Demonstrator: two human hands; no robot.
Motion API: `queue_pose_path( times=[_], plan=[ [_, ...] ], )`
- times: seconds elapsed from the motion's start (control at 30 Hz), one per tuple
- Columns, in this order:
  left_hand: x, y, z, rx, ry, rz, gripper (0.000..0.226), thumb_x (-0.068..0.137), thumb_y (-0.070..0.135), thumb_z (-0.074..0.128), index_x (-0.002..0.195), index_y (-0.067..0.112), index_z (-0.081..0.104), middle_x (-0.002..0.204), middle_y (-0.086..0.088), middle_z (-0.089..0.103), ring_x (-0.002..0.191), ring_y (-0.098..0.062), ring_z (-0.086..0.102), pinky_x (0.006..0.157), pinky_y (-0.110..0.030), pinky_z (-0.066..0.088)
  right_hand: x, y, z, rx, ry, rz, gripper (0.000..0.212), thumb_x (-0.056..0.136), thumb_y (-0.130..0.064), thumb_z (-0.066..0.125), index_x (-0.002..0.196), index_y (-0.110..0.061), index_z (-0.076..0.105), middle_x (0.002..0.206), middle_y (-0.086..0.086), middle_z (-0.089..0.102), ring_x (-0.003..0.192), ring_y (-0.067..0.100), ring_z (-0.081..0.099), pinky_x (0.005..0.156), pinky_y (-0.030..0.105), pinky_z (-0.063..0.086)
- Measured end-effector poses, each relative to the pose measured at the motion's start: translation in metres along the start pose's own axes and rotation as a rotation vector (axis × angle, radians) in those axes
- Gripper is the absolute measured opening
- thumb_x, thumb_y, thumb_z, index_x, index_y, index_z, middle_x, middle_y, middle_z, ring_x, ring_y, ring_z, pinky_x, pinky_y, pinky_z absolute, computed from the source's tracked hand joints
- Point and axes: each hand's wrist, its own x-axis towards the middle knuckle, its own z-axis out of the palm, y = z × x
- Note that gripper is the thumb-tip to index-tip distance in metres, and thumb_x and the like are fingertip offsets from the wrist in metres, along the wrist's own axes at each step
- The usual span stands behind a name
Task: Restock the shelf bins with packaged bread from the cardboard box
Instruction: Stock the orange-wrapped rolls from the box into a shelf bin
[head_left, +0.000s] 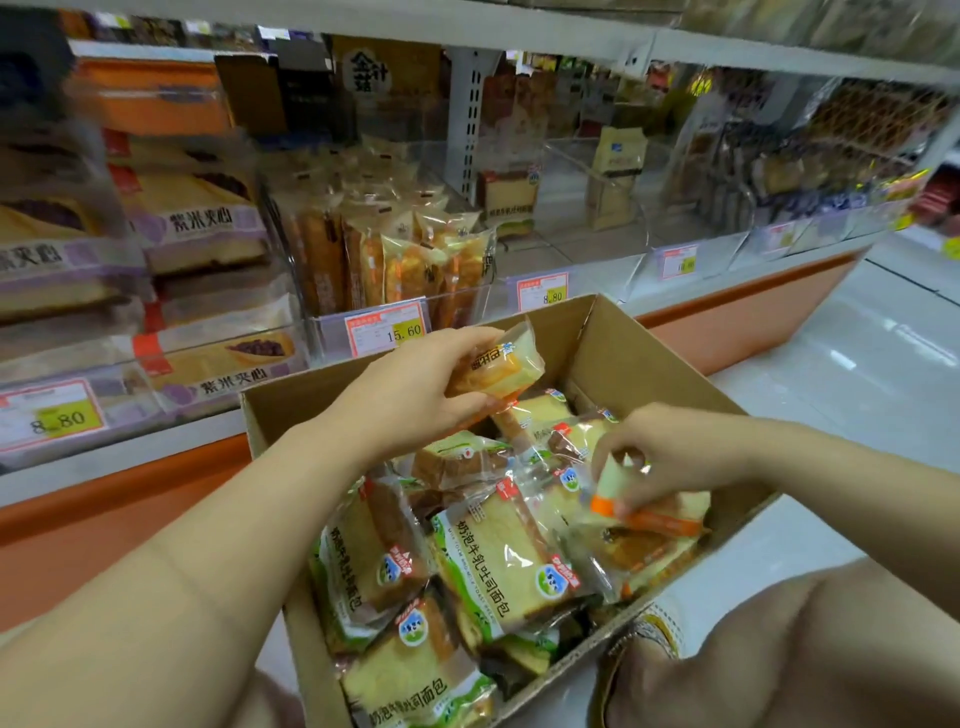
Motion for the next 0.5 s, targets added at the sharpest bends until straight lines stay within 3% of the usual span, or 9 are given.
queue_pose_path(
  times=[0.13, 0.23, 0.33, 0.4, 0.5],
  plan=[
    [0.001, -0.008, -0.004, -0.013, 0.071, -0.021, 0.061, 0.087, 0.034, 0.064, 0.143, 0.031, 0.038, 0.126, 0.008, 0.048, 0.114, -0.008, 0.047, 0.098, -0.027, 0.04, -0.004, -0.009, -0.028, 0.278, 0.474, -0.056, 0.03, 0.071, -0.028, 0.082, 0.095, -0.034, 0.066, 0.056, -0.017, 0.051, 0.053, 0.005, 0.045, 0.052, 0.017, 0.032],
    [-0.001, -0.009, -0.01, -0.054, 0.124, -0.055, 0.06, 0.087, 0.032, 0.064, 0.142, 0.029, 0.04, 0.123, 0.008, 0.045, 0.112, -0.005, 0.044, 0.098, -0.023, 0.035, 0.009, -0.016, -0.012, 0.219, 0.608, -0.151, 0.038, 0.071, -0.014, 0.082, 0.102, -0.028, 0.066, 0.098, -0.013, 0.066, 0.075, 0.004, 0.059, 0.066, 0.018, 0.045],
    [-0.006, -0.01, -0.014, -0.066, 0.131, -0.079, 0.06, 0.087, 0.031, 0.065, 0.141, 0.029, 0.041, 0.121, 0.01, 0.044, 0.112, -0.005, 0.044, 0.096, -0.021, 0.034, 0.02, -0.016, 0.009, 0.118, 0.483, -0.173, 0.038, 0.078, -0.008, 0.073, 0.112, -0.023, 0.065, 0.124, -0.009, 0.056, 0.106, 0.008, 0.058, 0.083, 0.008, 0.042],
    [-0.008, -0.011, -0.016, -0.068, 0.132, -0.085, 0.06, 0.086, 0.031, 0.066, 0.141, 0.029, 0.042, 0.12, 0.01, 0.045, 0.113, -0.007, 0.046, 0.095, -0.021, 0.035, 0.023, -0.013, 0.019, 0.073, 0.303, -0.108, 0.039, 0.085, -0.004, 0.063, 0.119, -0.024, 0.064, 0.133, -0.009, 0.048, 0.109, 0.005, 0.053, 0.083, 0.001, 0.036],
    [-0.01, -0.012, -0.019, -0.071, 0.13, -0.105, 0.06, 0.086, 0.031, 0.066, 0.141, 0.03, 0.041, 0.13, 0.008, 0.047, 0.117, -0.008, 0.047, 0.097, -0.021, 0.035, 0.024, -0.009, 0.02, 0.13, 0.174, -0.015, 0.043, 0.089, 0.0, 0.05, 0.121, -0.025, 0.064, 0.133, -0.009, 0.052, 0.113, 0.003, 0.052, 0.089, 0.005, 0.038]
  ],
)
